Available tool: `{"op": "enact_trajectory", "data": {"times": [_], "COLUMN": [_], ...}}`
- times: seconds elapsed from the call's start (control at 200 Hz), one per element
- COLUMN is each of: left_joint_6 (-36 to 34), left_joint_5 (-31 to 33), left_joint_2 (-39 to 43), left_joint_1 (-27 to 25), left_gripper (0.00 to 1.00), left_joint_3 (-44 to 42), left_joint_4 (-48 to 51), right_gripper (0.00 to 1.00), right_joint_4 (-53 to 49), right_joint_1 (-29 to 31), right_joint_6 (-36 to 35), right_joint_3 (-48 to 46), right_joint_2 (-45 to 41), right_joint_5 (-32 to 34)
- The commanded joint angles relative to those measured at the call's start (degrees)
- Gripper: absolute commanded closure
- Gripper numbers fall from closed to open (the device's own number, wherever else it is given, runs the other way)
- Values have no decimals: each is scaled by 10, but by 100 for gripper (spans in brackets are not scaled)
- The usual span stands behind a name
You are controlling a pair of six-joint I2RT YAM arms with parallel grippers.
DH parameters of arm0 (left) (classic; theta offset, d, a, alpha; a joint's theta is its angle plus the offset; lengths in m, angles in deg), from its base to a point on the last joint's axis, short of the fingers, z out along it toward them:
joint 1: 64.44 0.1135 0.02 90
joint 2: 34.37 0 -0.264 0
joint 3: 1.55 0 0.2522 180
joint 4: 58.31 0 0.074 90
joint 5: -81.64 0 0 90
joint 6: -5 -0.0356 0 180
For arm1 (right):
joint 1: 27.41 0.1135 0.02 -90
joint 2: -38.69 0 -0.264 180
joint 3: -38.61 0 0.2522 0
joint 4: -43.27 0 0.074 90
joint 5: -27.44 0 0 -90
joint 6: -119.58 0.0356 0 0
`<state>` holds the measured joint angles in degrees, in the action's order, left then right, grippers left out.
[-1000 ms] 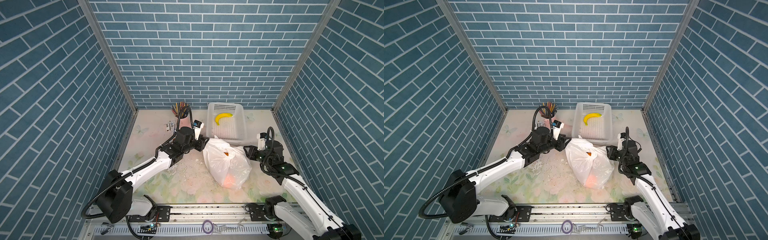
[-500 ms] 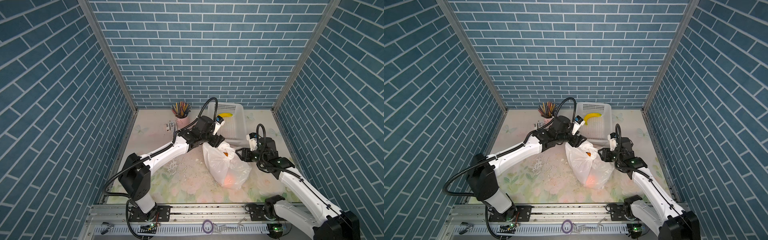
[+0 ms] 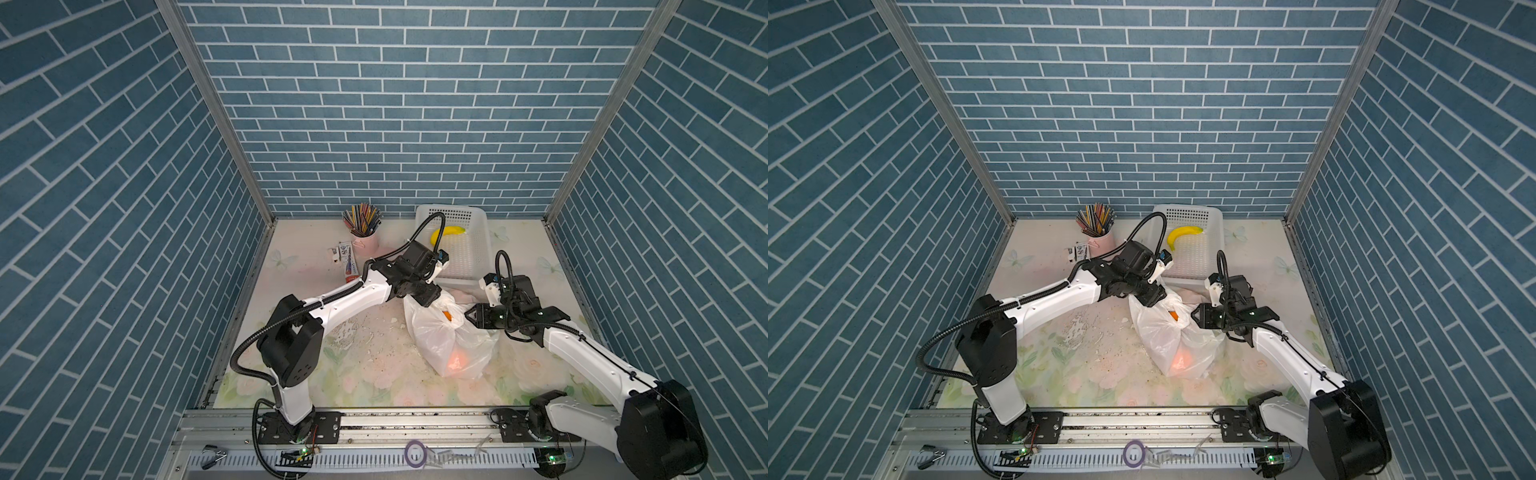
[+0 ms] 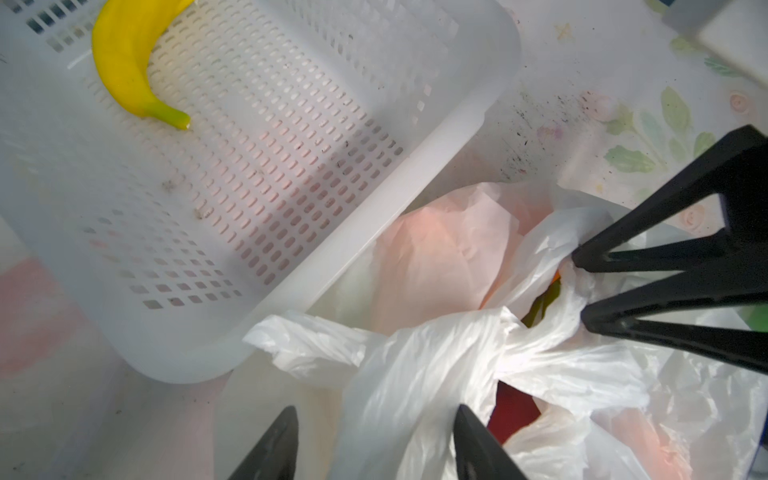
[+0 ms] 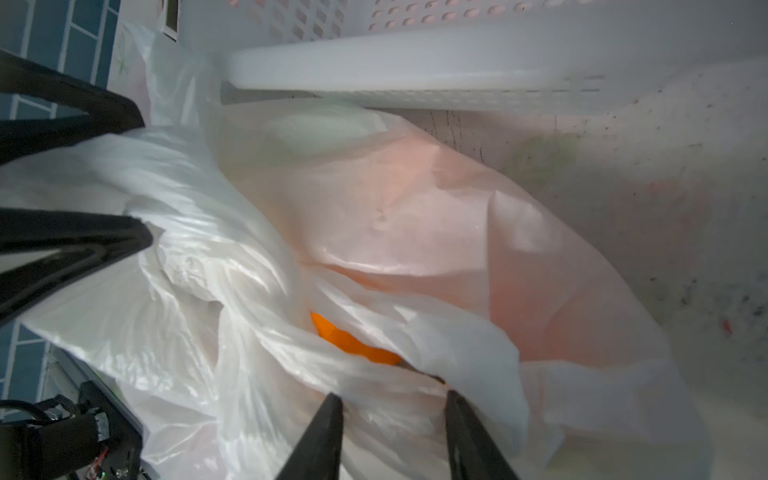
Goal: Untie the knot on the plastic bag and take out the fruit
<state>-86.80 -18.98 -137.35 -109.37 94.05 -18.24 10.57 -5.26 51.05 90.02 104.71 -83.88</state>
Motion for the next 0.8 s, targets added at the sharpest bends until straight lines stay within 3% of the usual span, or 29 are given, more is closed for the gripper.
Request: {"op": "enact_trajectory", "data": {"times": [0.0,0.225,0.505,0.795], "left_joint_6": [-6,19,41,97], "left_joint_5": [-9,-28,13,14], "left_joint_2": [-11,2,53,130], "left_joint_1": [-2,-2,6,55], "left_gripper": [53,79,93,94], "left_joint_3": [11,-22,-61,-133], "left_joint_4": [15,-39,-87,-164], "right_gripper": [73,100,100,100], "right_joint_4": [-7,12,13,-15], "right_joint_1": [3,5,5,3], "right_joint_6": [-11,-1,20,71], "right_joint_3": [10,0,-10,-24], "right_joint_2": [10,-12,-50,-92], "right_joint_5": [-11,19,85,218]}}
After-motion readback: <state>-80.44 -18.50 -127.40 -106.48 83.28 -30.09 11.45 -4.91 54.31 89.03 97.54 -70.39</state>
